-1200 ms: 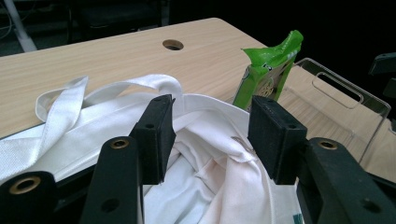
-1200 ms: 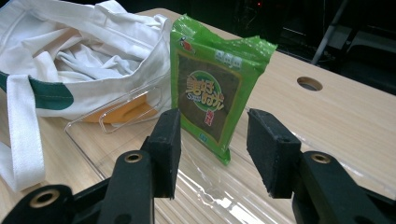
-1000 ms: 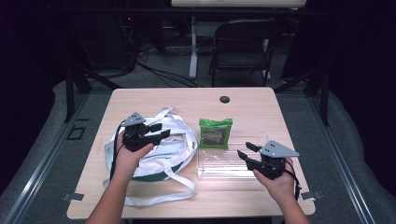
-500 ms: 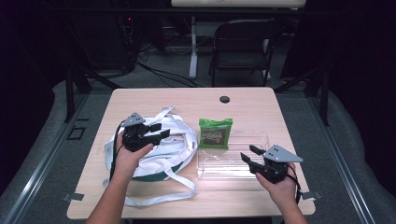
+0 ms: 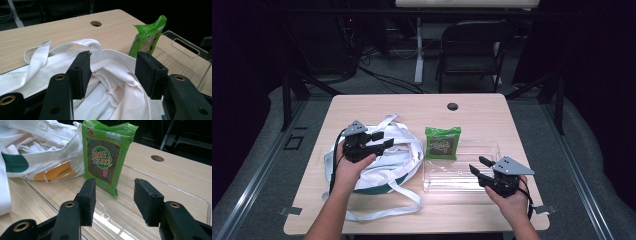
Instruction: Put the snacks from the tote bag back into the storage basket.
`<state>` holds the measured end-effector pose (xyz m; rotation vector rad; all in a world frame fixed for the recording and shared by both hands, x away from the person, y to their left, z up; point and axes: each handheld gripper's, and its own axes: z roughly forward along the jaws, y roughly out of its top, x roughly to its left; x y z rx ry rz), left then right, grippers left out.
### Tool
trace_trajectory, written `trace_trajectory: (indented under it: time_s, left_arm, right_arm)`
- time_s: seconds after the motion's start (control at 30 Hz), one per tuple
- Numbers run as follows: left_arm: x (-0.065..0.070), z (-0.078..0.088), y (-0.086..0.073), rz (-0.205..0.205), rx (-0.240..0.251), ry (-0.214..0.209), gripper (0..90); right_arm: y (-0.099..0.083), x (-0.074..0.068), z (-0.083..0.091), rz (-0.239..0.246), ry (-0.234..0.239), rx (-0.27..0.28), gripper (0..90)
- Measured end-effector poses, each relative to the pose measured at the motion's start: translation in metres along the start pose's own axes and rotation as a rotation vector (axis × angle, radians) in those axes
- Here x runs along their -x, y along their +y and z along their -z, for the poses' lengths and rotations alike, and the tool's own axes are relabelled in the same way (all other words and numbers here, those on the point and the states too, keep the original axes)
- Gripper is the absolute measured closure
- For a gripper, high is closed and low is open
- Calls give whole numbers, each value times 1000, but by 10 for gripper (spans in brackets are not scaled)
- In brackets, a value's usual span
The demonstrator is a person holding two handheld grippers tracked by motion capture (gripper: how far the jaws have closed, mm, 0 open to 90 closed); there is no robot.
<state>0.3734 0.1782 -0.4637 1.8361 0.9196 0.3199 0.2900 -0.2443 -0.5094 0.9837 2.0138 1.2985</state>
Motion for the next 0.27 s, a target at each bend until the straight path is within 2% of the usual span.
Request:
trace_trajectory:
  time_s: [0.27]
  left_arm:
    - [-2, 1, 0, 9, 9, 4, 457]
  right_arm:
    - [-1, 1, -1, -5, -6, -3, 506]
